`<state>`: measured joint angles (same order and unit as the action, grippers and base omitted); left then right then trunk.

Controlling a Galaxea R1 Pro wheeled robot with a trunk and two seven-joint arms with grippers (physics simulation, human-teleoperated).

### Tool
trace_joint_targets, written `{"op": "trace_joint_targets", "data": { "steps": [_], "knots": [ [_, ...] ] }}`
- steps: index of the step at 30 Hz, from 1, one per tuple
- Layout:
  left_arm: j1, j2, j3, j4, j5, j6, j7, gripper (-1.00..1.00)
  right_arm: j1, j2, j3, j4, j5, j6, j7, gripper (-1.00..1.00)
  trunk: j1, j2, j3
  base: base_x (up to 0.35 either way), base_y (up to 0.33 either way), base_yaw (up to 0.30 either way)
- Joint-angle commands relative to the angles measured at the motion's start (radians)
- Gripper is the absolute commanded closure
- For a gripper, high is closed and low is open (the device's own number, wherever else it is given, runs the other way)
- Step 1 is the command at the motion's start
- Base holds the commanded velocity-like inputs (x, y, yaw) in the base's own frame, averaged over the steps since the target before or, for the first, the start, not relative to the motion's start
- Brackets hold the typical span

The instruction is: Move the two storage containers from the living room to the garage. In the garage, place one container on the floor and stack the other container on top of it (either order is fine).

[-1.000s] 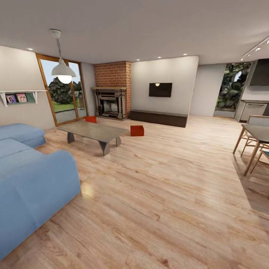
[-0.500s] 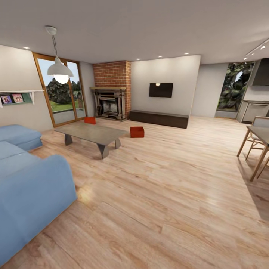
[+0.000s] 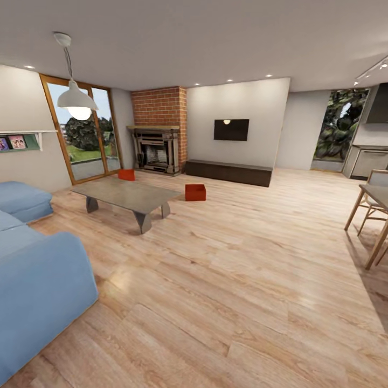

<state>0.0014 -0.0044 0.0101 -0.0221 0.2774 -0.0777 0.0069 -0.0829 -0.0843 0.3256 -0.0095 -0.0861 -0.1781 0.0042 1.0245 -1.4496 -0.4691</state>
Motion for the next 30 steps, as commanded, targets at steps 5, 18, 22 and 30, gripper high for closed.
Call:
{"op": "trace_joint_targets", "data": {
  "steps": [5, 18, 22, 30],
  "knots": [
    [0.0, 0.0, 0.001, -0.001, 0.005, -0.002, 0.001, -1.0, 0.0, 0.0, 0.008, 0.0, -0.009, -0.003, 0.0, -1.0, 0.001, 0.0, -0.001, 0.309, -0.117, 0.0],
    [0.0, 0.0, 0.001, -0.001, 0.005, -0.001, 0.001, -1.0, -0.001, -0.002, 0.006, 0.0, -0.006, -0.001, 0.0, -1.0, 0.001, 0.0, -0.001, 0.316, -0.084, 0.0],
    [0.0, 0.0, 0.001, -0.001, 0.005, -0.001, 0.001, -1.0, -0.001, -0.003, 0.006, 0.0, -0.006, 0.0, 0.0, -1.0, 0.001, 0.0, -0.001, 0.317, -0.032, 0.0],
    [0.0, 0.0, 0.001, -0.001, 0.005, 0.002, 0.001, -1.0, -0.001, -0.003, 0.007, 0.0, -0.006, 0.0, 0.001, -1.0, 0.001, 0.0, -0.001, 0.317, -0.005, 0.0]
  ]
}}
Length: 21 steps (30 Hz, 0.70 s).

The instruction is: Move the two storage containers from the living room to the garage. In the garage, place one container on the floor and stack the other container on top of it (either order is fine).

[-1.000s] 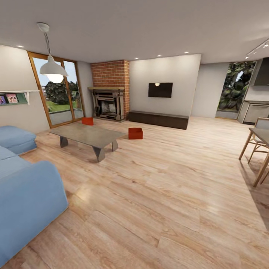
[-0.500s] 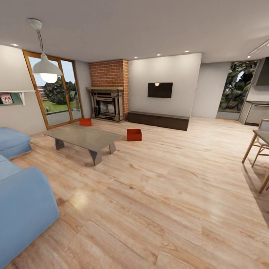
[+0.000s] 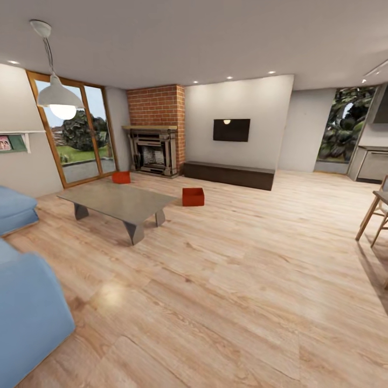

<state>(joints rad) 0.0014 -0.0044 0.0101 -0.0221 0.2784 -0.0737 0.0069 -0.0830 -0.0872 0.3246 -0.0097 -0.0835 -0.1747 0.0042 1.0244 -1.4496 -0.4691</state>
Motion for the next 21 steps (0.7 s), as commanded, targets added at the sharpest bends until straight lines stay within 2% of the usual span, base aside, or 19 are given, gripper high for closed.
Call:
{"op": "trace_joint_targets", "data": {
  "steps": [1, 21],
  "knots": [
    [0.0, 0.0, 0.001, -0.001, 0.004, -0.002, 0.001, -1.0, 0.0, -0.001, 0.008, 0.0, -0.009, -0.002, 0.0, -1.0, 0.001, 0.0, -0.001, 0.317, 0.0, 0.0],
    [0.0, 0.0, 0.001, -0.001, 0.004, 0.0, 0.001, -1.0, -0.001, 0.0, 0.009, 0.0, -0.012, -0.005, -0.001, -1.0, 0.001, 0.0, -0.001, 0.317, -0.015, 0.0]
  ]
}}
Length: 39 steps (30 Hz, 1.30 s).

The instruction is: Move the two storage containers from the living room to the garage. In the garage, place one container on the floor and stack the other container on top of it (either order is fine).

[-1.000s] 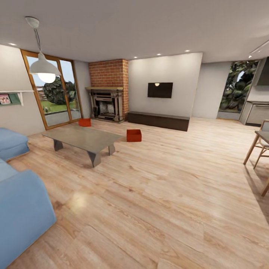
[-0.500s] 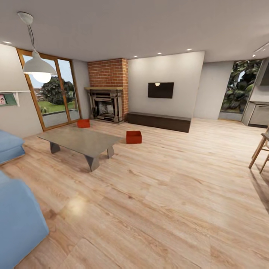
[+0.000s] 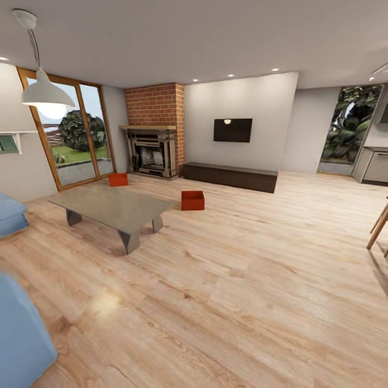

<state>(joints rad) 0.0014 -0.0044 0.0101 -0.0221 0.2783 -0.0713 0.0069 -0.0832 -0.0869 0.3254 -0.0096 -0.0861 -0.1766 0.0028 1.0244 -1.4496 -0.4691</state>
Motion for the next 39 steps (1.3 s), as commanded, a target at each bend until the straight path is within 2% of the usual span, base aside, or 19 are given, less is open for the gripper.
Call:
{"op": "trace_joint_targets", "data": {
  "steps": [1, 39],
  "knots": [
    [0.0, 0.0, 0.001, -0.001, 0.004, -0.002, 0.001, -1.0, -0.001, 0.0, 0.008, 0.0, -0.009, -0.003, 0.0, -1.0, 0.001, 0.0, -0.001, 0.317, -0.08, 0.0],
    [0.0, -0.002, -0.001, -0.001, 0.004, -0.001, 0.001, -1.0, 0.0, 0.001, 0.009, 0.0, -0.009, -0.004, 0.0, -1.0, 0.001, 0.0, -0.001, 0.317, -0.087, 0.0]
  ]
}}
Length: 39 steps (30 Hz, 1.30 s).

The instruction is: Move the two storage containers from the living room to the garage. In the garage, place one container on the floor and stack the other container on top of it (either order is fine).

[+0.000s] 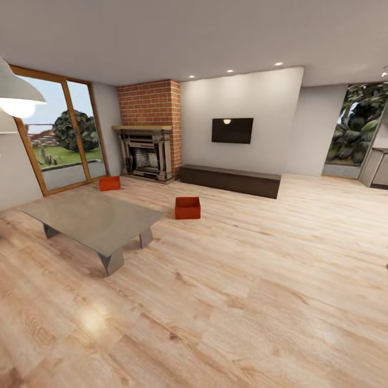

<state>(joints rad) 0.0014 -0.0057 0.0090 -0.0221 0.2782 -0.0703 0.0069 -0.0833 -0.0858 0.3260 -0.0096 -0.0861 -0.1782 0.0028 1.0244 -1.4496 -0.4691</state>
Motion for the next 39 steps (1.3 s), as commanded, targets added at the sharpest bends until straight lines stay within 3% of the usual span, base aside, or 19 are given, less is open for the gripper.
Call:
{"op": "trace_joint_targets", "data": {
  "steps": [1, 39],
  "knots": [
    [0.0, 0.0, 0.0, -0.001, 0.004, -0.002, 0.001, -1.0, -0.001, 0.0, 0.008, 0.0, -0.009, -0.003, 0.0, -1.0, 0.001, 0.0, -0.001, 0.317, -0.088, 0.0],
    [0.0, 0.0, 0.0, -0.001, 0.004, -0.002, 0.001, -1.0, 0.0, 0.0, 0.01, 0.0, -0.007, 0.0, 0.0, -1.0, 0.001, 0.0, -0.001, 0.319, -0.05, 0.0]
  ]
}}
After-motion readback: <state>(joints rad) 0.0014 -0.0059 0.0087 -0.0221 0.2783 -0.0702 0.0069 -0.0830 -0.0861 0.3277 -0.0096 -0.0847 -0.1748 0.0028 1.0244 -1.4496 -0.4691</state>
